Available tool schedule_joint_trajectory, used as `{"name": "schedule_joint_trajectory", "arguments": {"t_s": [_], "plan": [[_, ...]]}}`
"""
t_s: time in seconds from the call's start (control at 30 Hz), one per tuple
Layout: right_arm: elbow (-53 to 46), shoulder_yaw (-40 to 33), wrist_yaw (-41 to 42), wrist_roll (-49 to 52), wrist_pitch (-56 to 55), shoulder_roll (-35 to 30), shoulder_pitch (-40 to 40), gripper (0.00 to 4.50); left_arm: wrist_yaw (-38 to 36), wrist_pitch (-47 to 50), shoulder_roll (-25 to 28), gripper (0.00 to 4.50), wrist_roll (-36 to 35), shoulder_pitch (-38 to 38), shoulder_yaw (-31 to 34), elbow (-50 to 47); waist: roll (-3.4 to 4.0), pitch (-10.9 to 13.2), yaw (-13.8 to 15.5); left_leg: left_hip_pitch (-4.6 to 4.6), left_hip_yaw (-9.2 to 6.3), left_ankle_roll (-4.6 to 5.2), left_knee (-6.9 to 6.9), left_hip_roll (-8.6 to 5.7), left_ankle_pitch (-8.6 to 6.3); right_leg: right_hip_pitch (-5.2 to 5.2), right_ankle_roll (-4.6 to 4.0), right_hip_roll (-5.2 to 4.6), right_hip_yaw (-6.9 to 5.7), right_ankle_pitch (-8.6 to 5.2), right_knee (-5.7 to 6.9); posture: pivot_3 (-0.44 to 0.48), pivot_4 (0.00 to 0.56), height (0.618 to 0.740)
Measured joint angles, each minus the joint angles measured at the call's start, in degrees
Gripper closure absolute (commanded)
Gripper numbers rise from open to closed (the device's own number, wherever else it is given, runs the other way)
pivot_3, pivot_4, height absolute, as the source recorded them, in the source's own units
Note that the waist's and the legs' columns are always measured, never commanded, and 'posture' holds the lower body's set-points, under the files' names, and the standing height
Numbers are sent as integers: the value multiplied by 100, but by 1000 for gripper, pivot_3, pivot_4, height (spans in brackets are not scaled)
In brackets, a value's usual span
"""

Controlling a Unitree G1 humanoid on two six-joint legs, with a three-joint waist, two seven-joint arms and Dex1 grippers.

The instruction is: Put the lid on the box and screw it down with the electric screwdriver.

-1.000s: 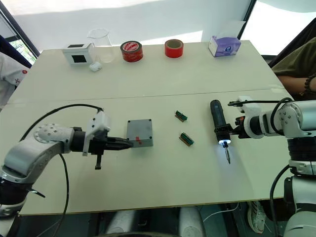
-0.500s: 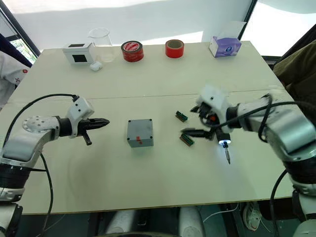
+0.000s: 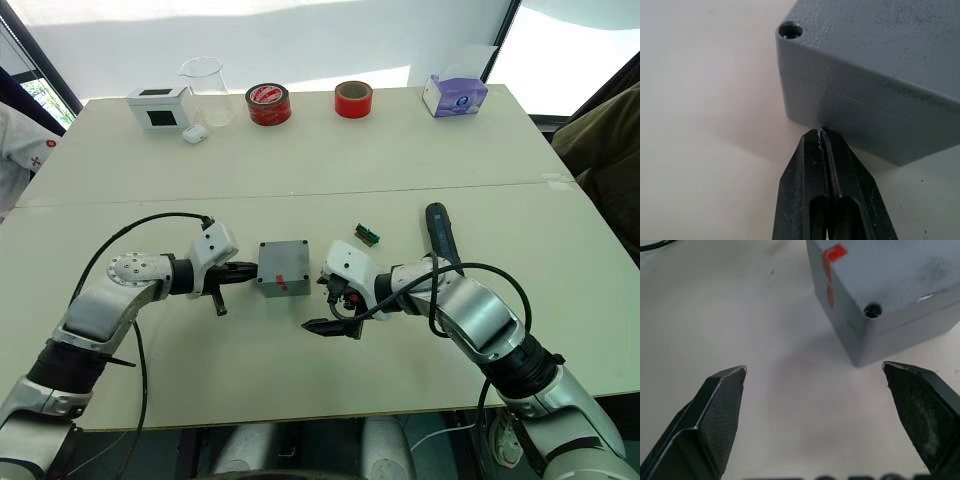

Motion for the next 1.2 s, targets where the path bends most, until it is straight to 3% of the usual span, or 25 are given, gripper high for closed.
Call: {"name": "schedule_joint_trajectory", "arguments": {"t_s": [0.23,0.47,0.57,0.7,0.9,1.2], "plan": [[-136,-83,-124,242,290,640,48,19,70,-865,-799,4500,275,-1213,-105,1553,-3,-2,87,0,-2,-25,7,-3,15,2,0,1,-4,1,6,0,150,740],[-486,-340,-227,334,513,336,146,19,-167,-1196,-530,4500,457,-1296,-87,1993,-4,-3,39,0,-2,-26,6,0,15,-1,0,5,-4,1,7,0,150,740],[-574,-720,-201,349,532,49,151,19,-272,-1137,-97,4500,459,-1039,89,1893,-4,-3,-15,2,-2,-25,5,1,15,0,0,6,-3,0,8,0,150,740],[-161,-790,-288,49,217,54,33,19,-485,-612,263,4500,278,-295,263,996,-5,-4,-42,2,-2,-25,2,4,15,-1,0,6,-2,0,8,0,150,740],[673,-448,-338,-394,-330,667,-177,19,-321,-49,230,4500,11,339,354,-21,-7,-5,-20,3,-2,-25,3,2,15,0,0,3,-2,0,11,0,150,740],[636,-208,10,-509,-417,628,-38,19,-35,181,-189,4500,-34,275,287,-247,-7,-5,-23,3,-3,-27,4,0,16,1,0,3,-3,0,11,0,150,740]]}}
